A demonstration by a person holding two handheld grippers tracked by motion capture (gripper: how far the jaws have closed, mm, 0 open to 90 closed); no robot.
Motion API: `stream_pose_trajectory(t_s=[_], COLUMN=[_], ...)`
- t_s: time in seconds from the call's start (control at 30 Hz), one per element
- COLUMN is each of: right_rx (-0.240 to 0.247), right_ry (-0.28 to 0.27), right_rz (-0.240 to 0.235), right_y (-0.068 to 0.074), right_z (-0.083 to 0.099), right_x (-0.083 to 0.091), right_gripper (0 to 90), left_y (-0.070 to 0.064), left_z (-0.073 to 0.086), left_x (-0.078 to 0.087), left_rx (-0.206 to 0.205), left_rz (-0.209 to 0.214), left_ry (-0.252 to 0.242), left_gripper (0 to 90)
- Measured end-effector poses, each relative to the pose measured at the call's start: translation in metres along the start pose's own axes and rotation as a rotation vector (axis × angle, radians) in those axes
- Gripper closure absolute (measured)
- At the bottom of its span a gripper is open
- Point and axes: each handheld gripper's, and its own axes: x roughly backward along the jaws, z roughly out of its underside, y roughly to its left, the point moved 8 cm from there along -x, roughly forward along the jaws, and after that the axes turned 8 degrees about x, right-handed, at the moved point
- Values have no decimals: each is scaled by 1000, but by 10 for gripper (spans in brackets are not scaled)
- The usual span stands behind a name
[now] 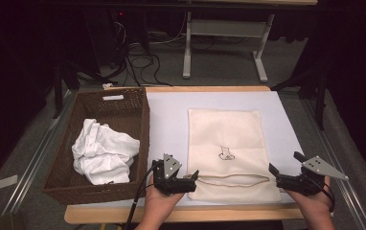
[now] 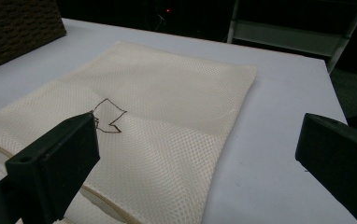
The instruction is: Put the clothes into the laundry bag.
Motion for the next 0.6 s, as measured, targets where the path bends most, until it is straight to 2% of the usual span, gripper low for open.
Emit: stream_pose_trajectory(t_s=[0.3,0.37,0.43,0.47,0.5,0.6], right_rx=[14,15,14,14,9,9], right_ry=[2,2,3,3,2,0], right_rz=[-12,-18,-18,-18,-17,-16], right_y=[3,4,4,4,3,2], right_z=[0,0,1,1,1,1], right_x=[-2,-3,-2,-2,-2,-2], right_gripper=[2,2,2,2,2,2], left_y=[1,1,-1,-1,-2,-5], left_z=[9,13,21,21,28,33], left_x=[-1,-1,-3,-3,-4,-4], left_rx=[42,50,78,78,71,70], left_rz=[39,53,82,82,81,97], left_ry=[62,76,121,121,155,183], left_gripper=[84,142,161,166,168,178])
